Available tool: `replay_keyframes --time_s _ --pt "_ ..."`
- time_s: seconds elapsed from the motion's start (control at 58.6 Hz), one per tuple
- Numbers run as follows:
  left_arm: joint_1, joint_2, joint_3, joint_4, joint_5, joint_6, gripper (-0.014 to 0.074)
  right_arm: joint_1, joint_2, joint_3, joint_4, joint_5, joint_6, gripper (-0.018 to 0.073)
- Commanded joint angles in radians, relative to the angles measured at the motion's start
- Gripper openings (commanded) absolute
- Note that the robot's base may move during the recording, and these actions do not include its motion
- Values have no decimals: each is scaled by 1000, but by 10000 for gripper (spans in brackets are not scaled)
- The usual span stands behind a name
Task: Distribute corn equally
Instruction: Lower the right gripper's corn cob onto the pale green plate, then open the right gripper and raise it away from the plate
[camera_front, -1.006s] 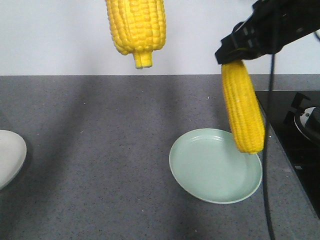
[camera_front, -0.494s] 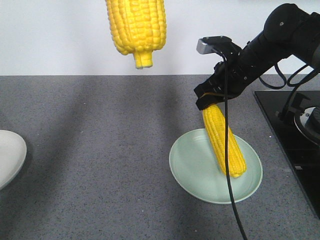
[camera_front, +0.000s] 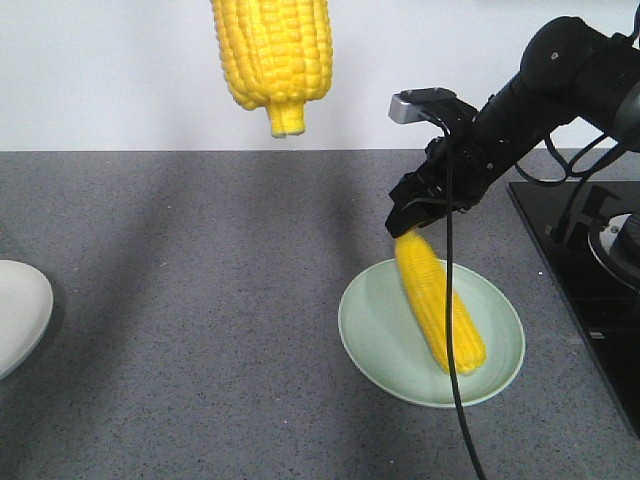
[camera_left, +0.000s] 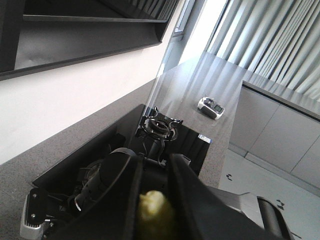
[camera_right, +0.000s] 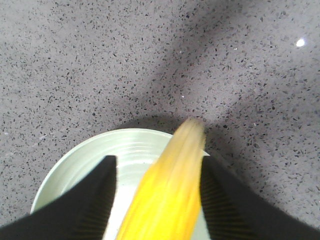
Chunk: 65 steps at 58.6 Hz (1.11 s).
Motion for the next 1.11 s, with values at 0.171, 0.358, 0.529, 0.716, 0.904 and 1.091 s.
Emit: replay_keyframes --time_s 0.171,0.358,0.529,0.716,0.904,1.091 --pt "-2 -45 -19 -45 -30 -9 -6 -6 -63 -31 38 32 12 419" --pt "-2 -45 -19 -45 -30 -9 -6 -6 -160 -31 51 -13 13 277" --pt "-2 -45 -19 -45 -30 -9 -6 -6 -324 -31 61 -77 13 23" --pt "-2 -45 -19 -45 -30 -9 -6 -6 -536 -31 86 -97 14 -10" --pt "-2 -45 -19 -55 -31 -10 -8 -6 -741 -31 75 -50 14 -7" --pt "-2 -45 -19 -63 -31 -10 -7 -6 -945 -27 29 -1 51 -6"
